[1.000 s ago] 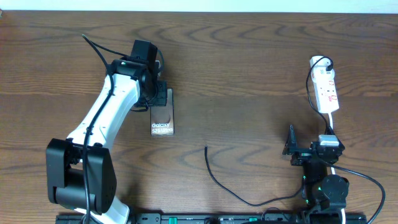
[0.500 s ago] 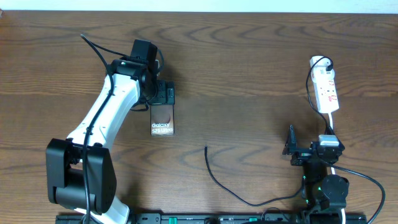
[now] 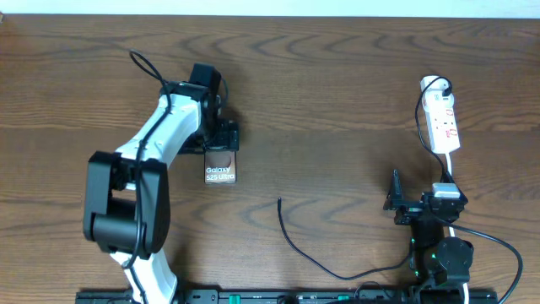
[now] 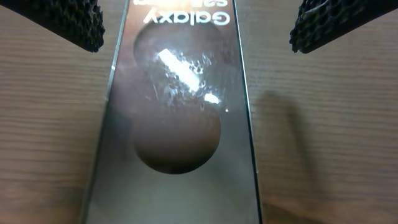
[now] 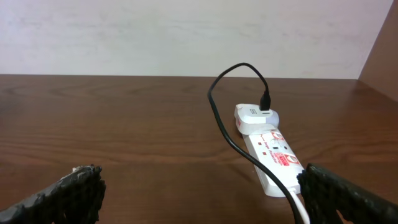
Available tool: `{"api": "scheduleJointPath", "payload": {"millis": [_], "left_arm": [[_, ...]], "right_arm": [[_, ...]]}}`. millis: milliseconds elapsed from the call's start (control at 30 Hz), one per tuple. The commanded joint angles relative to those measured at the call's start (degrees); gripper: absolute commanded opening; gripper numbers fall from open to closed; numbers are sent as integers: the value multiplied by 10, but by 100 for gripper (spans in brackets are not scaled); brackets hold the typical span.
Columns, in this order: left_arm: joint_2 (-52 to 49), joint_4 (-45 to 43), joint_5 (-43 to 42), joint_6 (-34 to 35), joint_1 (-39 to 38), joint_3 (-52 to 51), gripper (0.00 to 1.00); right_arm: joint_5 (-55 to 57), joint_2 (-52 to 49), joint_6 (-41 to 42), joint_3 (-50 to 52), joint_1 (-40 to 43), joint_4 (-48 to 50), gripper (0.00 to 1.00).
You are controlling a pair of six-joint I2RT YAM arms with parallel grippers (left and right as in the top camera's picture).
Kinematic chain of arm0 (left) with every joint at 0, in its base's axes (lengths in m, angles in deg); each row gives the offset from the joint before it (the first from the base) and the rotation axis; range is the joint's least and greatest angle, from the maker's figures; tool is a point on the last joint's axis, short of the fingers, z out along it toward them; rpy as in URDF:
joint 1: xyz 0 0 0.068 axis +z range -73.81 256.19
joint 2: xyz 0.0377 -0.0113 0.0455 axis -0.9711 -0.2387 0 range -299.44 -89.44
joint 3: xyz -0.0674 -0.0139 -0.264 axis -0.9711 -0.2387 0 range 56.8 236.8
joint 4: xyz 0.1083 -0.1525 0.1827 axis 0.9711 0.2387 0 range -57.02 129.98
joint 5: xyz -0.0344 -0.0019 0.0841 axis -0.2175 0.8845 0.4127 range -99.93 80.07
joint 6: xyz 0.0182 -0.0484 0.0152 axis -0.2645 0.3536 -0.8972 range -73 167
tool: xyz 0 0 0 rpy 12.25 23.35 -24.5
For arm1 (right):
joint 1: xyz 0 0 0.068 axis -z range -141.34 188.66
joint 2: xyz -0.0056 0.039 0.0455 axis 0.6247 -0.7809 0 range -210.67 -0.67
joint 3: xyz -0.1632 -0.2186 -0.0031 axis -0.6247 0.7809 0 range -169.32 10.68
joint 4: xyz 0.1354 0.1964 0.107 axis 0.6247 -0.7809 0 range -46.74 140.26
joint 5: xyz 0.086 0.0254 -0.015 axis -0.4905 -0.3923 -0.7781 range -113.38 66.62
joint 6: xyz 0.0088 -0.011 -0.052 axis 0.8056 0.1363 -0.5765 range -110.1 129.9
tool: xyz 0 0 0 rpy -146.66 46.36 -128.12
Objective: Plug charger to phone and switch on socket
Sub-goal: 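Lower the left gripper onto the phone's long edges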
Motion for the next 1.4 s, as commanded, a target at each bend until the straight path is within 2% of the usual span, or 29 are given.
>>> {"api": "scheduleJointPath", "payload": {"millis": [0, 233, 367, 1367], "left_arm": [[-4, -3, 8, -5, -11, 15, 98], [-4, -5, 14, -16, -22, 13, 98], [-4, -4, 40, 1, -22, 12, 98], [-4, -28, 20, 2, -23, -25, 98]], "right_arm": [[3, 2, 8, 1, 0, -1, 99], [3, 2, 8, 1, 0, -1, 99], [3, 2, 8, 1, 0, -1, 99], [3, 2, 8, 1, 0, -1, 99]]}}
